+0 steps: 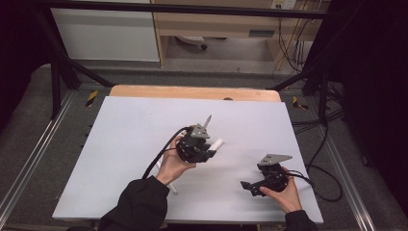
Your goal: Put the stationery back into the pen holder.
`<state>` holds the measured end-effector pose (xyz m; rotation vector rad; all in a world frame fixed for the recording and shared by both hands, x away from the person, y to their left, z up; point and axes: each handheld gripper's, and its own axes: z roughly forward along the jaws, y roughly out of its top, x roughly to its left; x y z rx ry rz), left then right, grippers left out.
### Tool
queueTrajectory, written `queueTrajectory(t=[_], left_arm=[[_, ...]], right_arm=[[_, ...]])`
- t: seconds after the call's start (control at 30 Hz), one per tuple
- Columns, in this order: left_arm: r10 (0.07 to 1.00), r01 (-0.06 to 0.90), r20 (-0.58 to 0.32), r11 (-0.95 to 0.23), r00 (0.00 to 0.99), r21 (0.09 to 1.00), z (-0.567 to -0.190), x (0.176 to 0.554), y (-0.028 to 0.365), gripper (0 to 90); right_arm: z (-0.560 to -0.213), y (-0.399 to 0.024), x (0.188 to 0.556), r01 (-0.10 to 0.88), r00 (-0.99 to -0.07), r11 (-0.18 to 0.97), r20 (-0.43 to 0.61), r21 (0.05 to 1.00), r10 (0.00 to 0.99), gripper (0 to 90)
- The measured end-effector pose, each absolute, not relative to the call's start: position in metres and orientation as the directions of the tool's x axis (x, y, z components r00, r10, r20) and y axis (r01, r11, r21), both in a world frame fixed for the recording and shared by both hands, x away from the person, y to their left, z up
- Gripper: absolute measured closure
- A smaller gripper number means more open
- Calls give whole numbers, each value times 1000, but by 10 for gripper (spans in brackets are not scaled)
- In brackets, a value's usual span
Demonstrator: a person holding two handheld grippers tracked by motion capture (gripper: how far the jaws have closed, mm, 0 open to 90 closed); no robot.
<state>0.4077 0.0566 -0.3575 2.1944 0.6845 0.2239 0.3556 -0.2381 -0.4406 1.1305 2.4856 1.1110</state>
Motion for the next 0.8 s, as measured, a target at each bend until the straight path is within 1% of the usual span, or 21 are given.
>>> queueTrajectory(t=[0.27,0.43,0.63,0.73,0.8], left_arm=[[608,398,-60,-439,792,805,-343,415,81,695],[643,397,-61,-393,764,829,-337,423,90,695],[665,388,-51,-370,745,844,-331,432,93,695],[680,381,-31,-372,733,847,-330,439,92,696],[686,385,-36,-363,726,849,-330,445,92,696]], right_arm=[[-441,-238,356,565,-692,433,119,702,712,7],[-440,-239,356,563,-692,429,119,706,713,7],[-441,-238,356,562,-693,431,118,706,711,7],[-440,-239,356,561,-694,431,117,707,711,7],[-440,-239,356,559,-695,433,115,707,710,7]])
